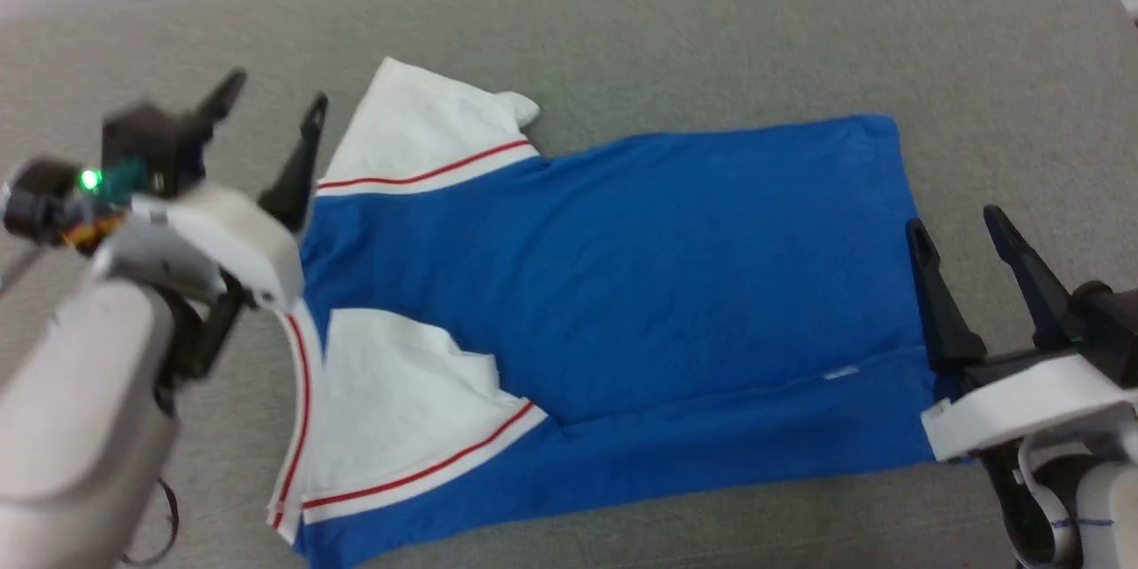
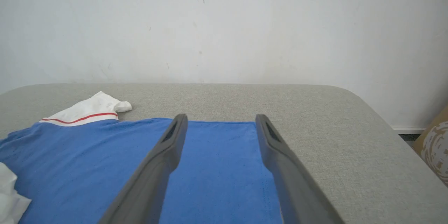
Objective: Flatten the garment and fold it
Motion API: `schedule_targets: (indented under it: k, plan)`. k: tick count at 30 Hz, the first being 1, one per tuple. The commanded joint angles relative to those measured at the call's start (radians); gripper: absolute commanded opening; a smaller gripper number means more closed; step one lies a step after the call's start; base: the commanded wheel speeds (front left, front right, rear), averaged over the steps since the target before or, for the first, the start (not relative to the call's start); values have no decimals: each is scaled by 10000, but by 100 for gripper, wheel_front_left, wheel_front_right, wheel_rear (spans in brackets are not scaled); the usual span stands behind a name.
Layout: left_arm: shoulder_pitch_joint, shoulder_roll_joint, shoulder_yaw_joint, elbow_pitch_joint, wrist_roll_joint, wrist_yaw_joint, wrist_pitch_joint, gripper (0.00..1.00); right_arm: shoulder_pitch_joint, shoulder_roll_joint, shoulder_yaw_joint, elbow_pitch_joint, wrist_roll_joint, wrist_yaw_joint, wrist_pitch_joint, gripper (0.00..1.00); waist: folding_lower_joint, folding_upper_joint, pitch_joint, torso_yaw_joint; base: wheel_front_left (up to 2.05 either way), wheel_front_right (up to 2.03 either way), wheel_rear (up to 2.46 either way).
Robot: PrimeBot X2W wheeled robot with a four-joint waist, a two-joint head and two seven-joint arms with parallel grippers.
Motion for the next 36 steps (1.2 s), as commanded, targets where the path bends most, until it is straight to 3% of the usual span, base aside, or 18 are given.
schedule_targets:
  k: [1,6,11,20,31,32,33,34,36]
  plan:
    - [-518,126,-84,272,-1,-208,524,100,-187,109,80,-85,-62,-19,-124,100,-2,1,1017,-901,0,0,0]
    - [-2359,523,-227,1662,-421,-1010,2593,100,-494,403,456,-59,-49,-19,-374,100,-2,1,1837,-1554,0,0,0]
    - [-4078,792,-742,3112,-390,-1419,4598,100,-749,595,835,244,62,-19,-397,100,-2,1,2581,-2054,0,0,0]
    - [-5937,1180,-1055,4549,-948,-1674,6749,100,-1204,807,1142,724,366,-19,-937,100,-2,1,3373,-2826,0,0,0]
    - [-6303,1529,-1396,5097,-1258,-1709,7925,100,-1439,773,727,764,-4,-19,-1002,100,-2,1,3727,-2971,0,0,0]
    - [-6228,1524,-1450,5176,-1394,-1712,8238,70,-1456,757,674,748,-24,-19,-991,100,-2,1,3732,-2958,0,0,0]
    - [-6157,1515,-1487,5210,-1559,-1715,8551,15,-1476,744,621,727,-32,-19,-972,100,-2,1,3741,-2945,0,0,0]
    - [-6101,1510,-1496,5200,-1732,-1717,8798,0,-1500,726,559,712,-31,-19,-954,100,-2,1,3748,-2923,0,0,0]
    - [-6029,1503,-1510,5009,-1948,-1721,8920,0,-1541,691,445,706,-32,-19,-921,100,-2,1,3736,-2860,0,0,0]
